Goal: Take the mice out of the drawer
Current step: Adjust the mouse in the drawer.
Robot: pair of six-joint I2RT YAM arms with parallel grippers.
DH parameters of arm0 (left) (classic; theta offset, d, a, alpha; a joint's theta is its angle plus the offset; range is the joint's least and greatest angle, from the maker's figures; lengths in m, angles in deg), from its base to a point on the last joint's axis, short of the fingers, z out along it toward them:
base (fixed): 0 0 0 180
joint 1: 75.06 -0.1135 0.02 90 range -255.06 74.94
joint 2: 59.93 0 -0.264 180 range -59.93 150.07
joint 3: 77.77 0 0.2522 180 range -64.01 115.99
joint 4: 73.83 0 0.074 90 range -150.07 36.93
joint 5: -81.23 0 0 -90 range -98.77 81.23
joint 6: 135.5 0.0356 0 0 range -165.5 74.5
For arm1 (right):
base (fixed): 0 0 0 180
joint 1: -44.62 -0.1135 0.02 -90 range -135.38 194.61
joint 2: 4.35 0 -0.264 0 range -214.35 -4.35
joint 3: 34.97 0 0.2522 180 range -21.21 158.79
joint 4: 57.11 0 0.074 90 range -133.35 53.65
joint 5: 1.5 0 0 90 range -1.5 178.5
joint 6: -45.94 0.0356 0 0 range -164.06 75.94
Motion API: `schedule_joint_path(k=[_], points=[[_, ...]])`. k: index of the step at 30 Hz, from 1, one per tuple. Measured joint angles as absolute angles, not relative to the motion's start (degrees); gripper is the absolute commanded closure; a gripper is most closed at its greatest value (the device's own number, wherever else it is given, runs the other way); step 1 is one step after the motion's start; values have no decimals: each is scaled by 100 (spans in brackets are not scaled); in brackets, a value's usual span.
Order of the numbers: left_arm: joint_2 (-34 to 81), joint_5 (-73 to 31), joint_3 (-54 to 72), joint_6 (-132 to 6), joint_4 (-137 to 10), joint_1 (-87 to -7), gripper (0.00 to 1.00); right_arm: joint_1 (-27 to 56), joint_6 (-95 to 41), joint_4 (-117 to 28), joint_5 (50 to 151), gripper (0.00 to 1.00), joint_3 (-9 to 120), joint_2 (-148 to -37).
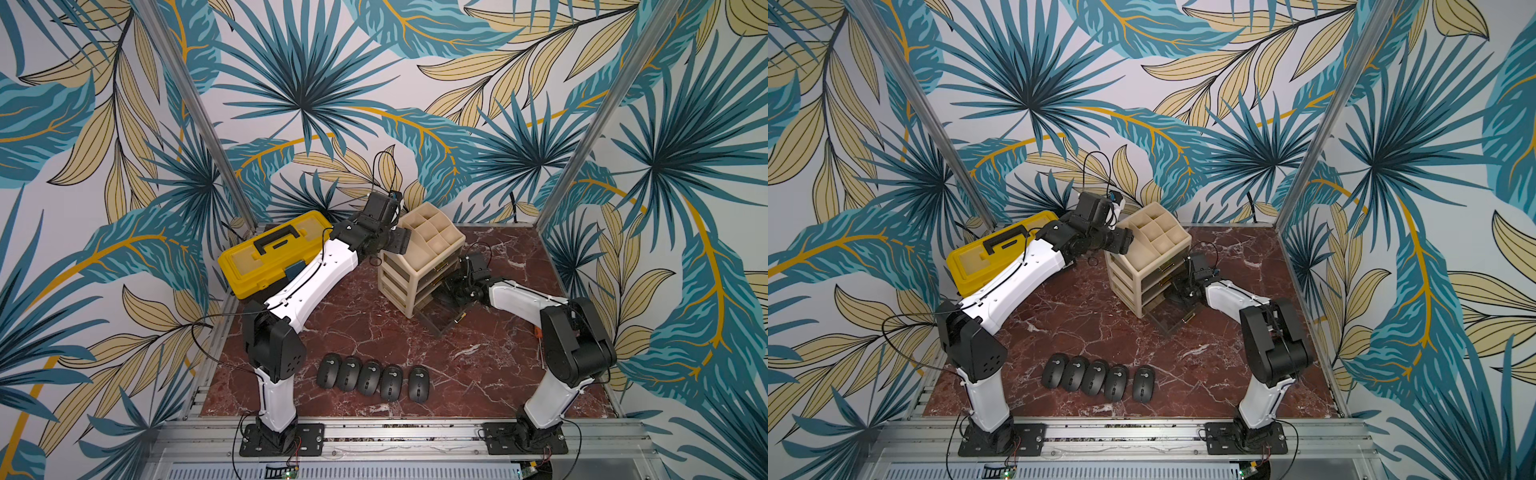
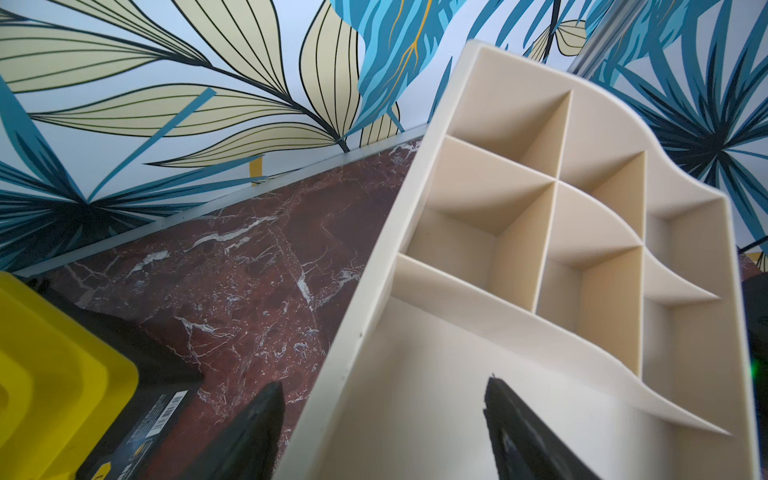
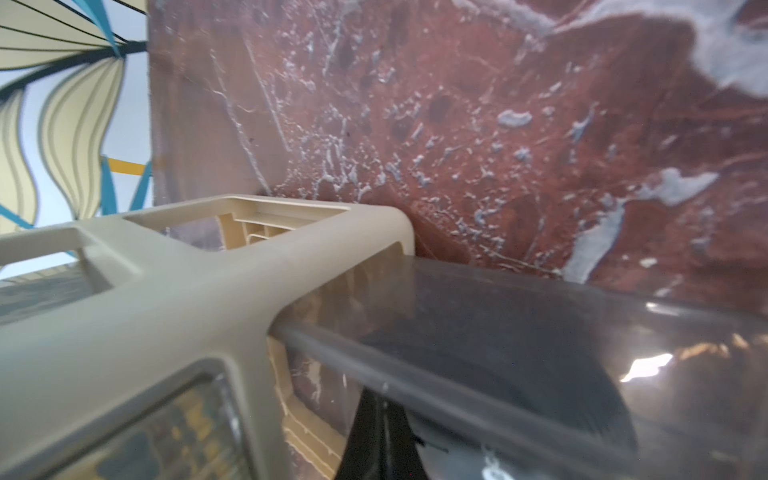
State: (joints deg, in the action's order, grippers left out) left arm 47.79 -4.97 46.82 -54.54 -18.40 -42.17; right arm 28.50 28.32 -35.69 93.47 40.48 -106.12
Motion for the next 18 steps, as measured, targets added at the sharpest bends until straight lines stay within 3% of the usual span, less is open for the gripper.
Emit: schedule_joint_path(k=[18], points=[[4779, -644, 4501, -5449, -2240, -4191, 22, 2887, 1608, -2517, 9939, 100, 4299, -10542]])
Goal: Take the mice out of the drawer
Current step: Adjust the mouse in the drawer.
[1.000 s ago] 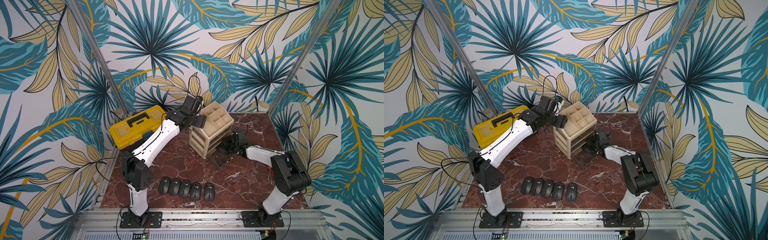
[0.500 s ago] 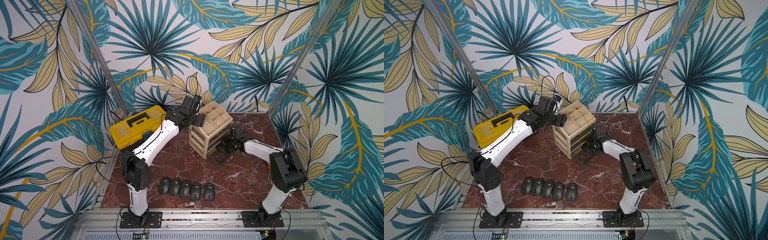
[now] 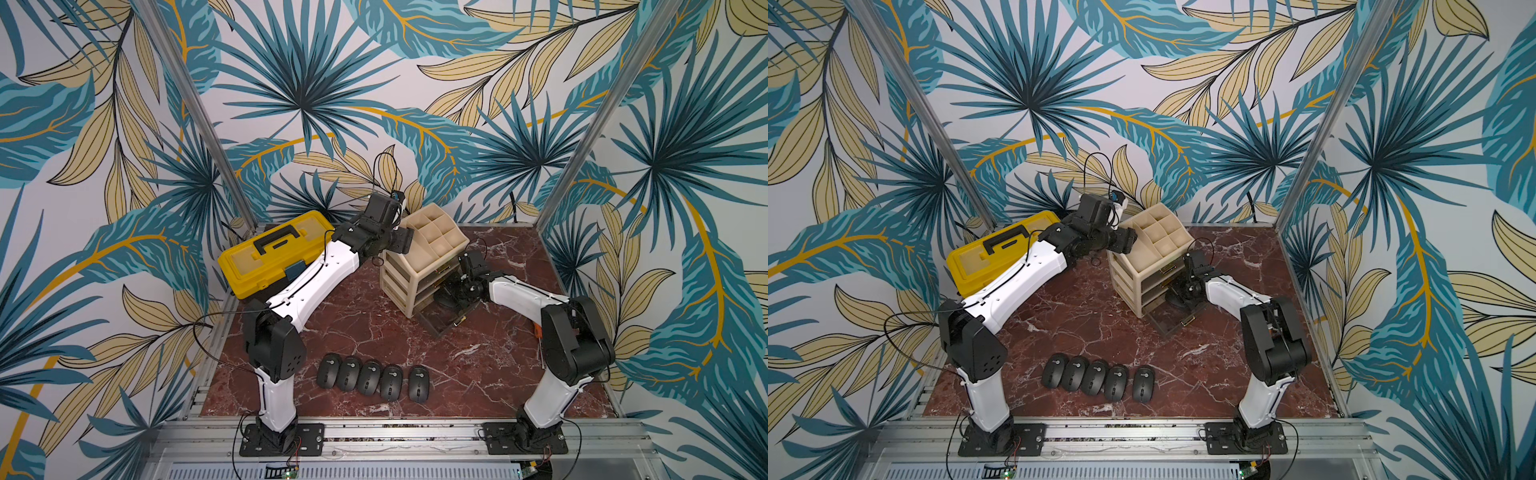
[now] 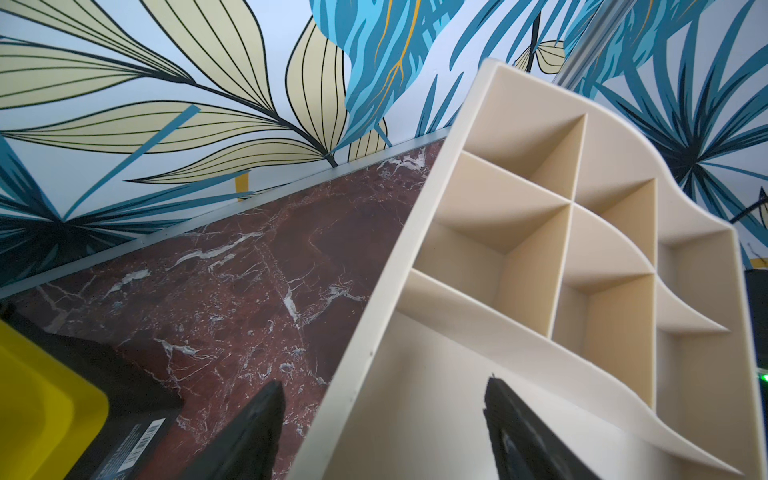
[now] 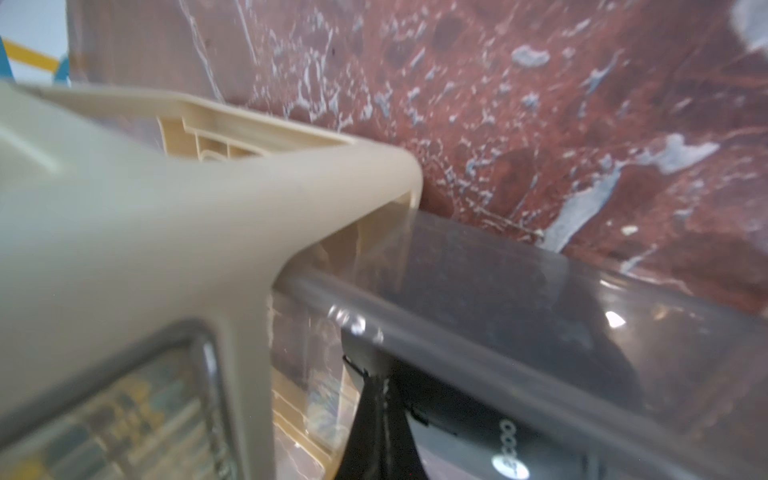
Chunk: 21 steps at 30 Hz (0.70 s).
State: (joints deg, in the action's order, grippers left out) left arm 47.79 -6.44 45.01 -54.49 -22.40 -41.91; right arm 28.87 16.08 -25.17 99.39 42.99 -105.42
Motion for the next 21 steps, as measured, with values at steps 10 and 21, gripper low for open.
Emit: schedule_joint_path(k=[10, 21], points=[[4779, -668, 4498, -5452, -2203, -4185, 23, 2944, 1569, -2694, 10014, 100, 3899, -10055], [4779, -677, 4485, -5456, -2218, -4185, 23, 2974, 1820, -3247, 9531, 100, 3862, -10160]])
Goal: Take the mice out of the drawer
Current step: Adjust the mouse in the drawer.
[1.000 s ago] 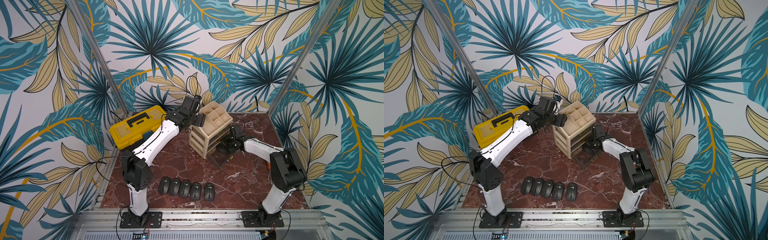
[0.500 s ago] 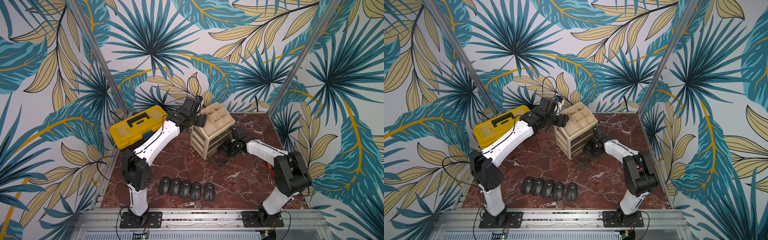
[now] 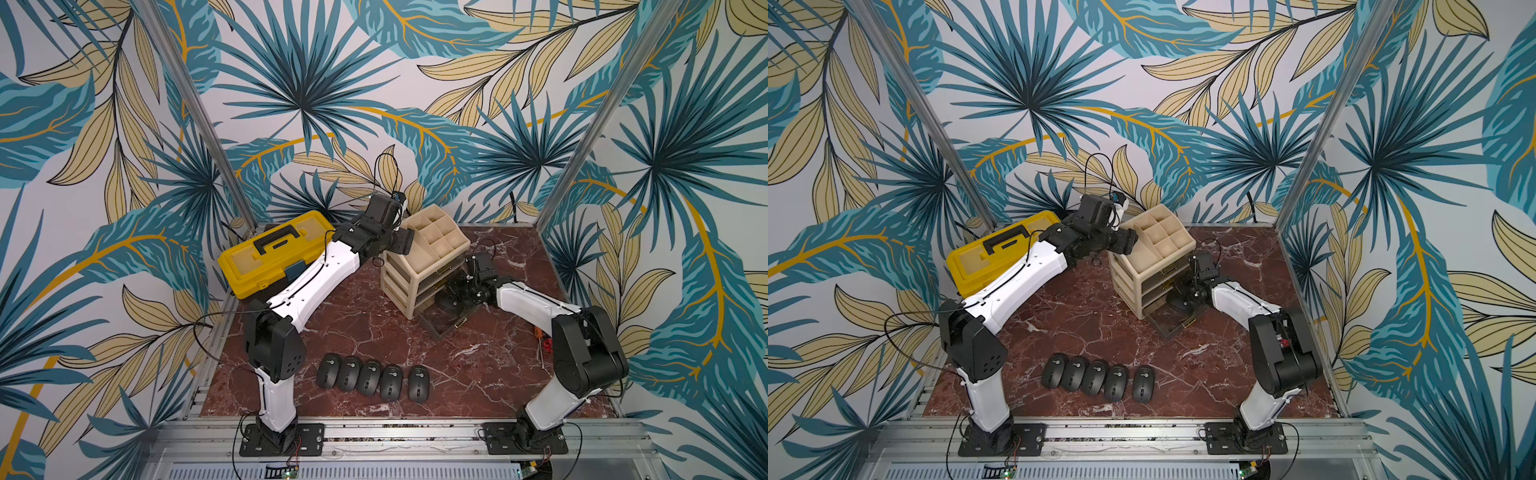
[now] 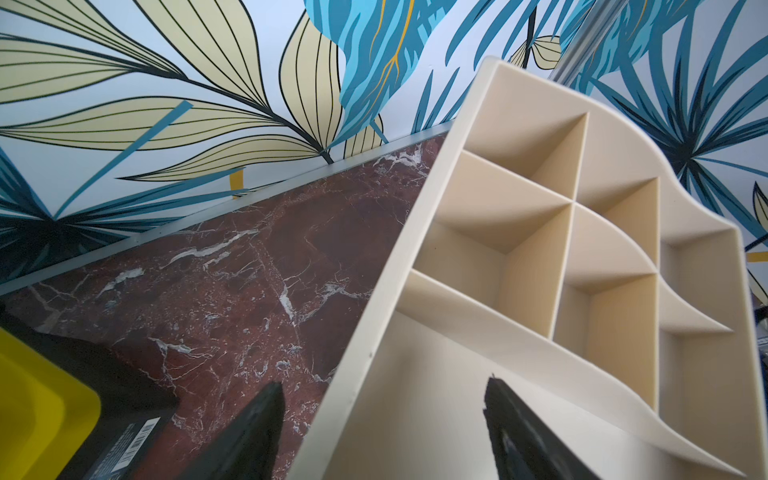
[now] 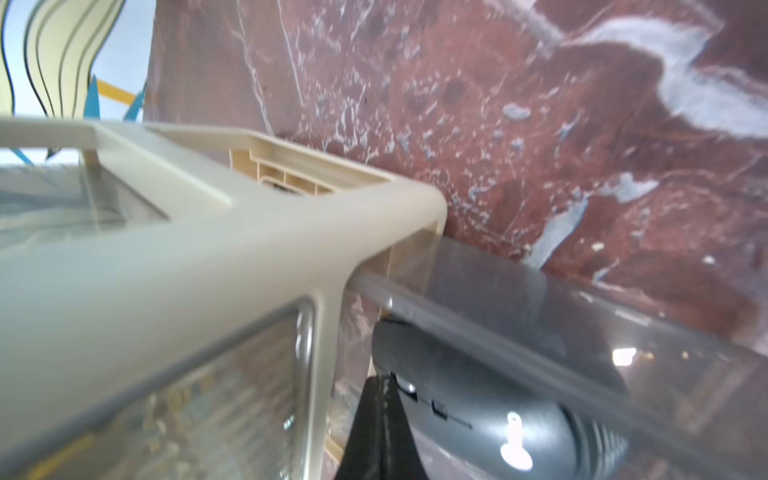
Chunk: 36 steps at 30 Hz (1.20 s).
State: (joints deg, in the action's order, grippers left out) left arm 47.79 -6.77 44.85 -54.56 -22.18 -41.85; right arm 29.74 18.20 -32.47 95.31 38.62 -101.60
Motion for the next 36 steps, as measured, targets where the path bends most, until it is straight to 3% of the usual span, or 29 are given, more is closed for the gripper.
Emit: schedule_joint_path(k=[10, 22, 36], points=[[4779, -729, 4435, -5495, -2306, -4185, 23, 2974, 1903, -3335, 9220, 100, 3939, -10531], [4790, -757, 4435, -5524, -2303, -4206, 23, 3000, 1388, -3090, 9952, 100, 4068, -10767], [4809, -856, 4435, -5532, -2319, -4195, 23, 2985, 786, -2581, 10223, 100, 3818, -10234]])
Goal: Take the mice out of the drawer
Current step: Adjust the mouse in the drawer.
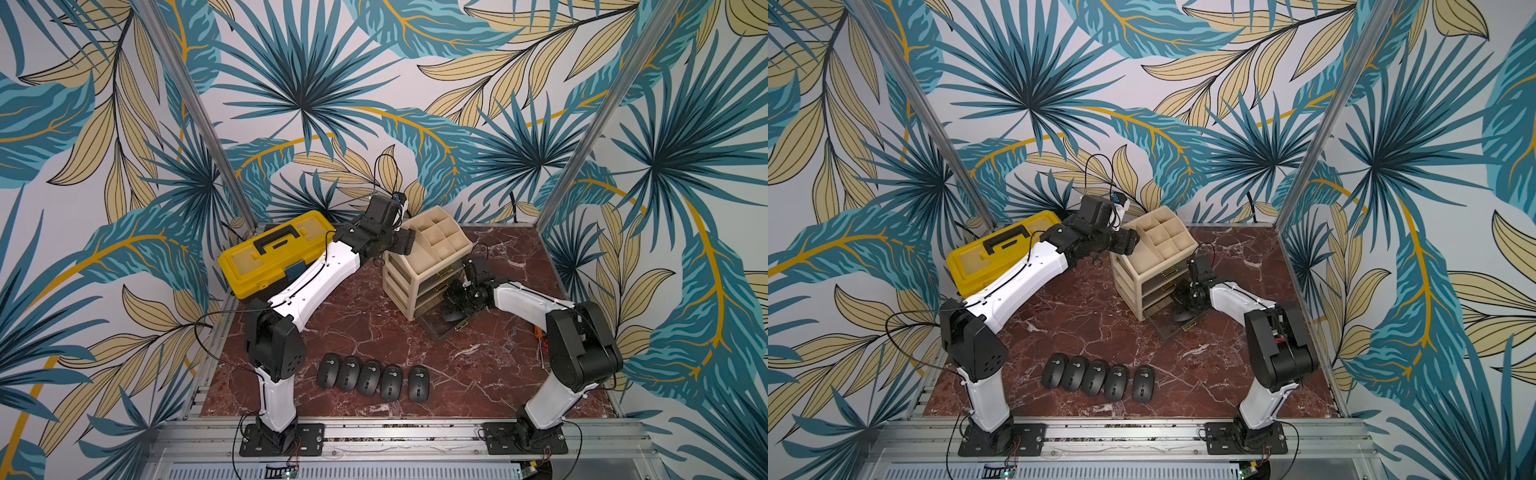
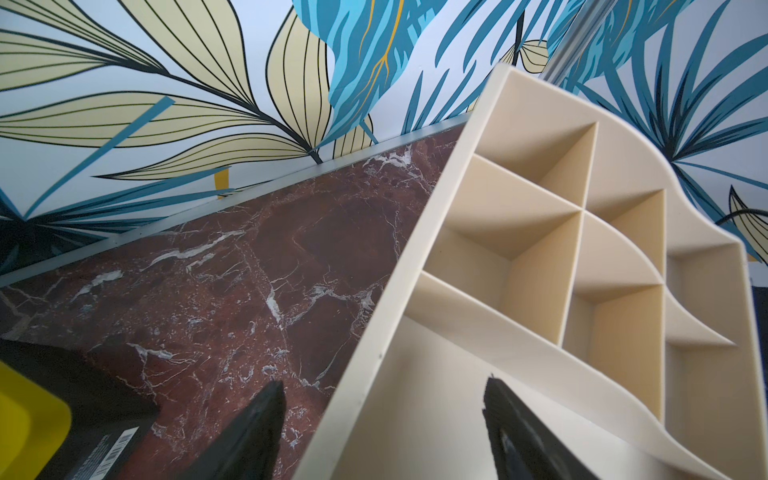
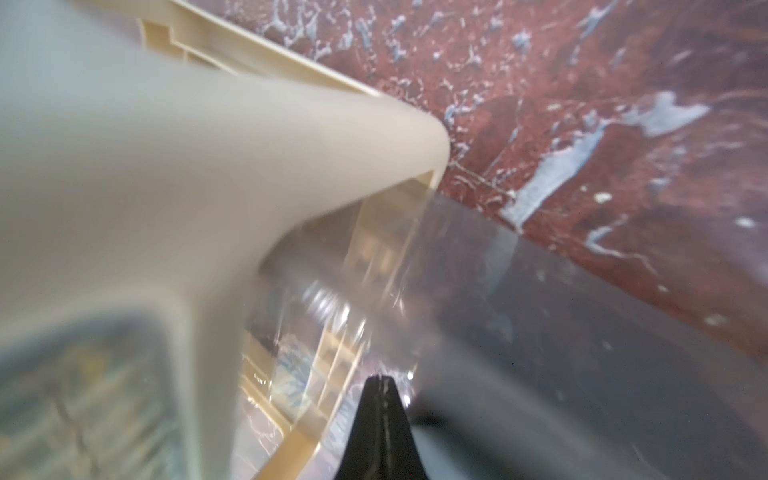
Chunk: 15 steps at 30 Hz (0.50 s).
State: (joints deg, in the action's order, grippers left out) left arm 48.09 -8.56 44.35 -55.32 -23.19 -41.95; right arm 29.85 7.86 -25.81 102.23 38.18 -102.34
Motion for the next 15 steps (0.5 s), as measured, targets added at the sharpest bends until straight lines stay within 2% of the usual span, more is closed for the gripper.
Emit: schedule_joint_path(k=[15], points=[[4809, -858, 4435, -5535, -2323, -4195, 23, 2983, 251, -2172, 9926, 100, 4103, -10352]])
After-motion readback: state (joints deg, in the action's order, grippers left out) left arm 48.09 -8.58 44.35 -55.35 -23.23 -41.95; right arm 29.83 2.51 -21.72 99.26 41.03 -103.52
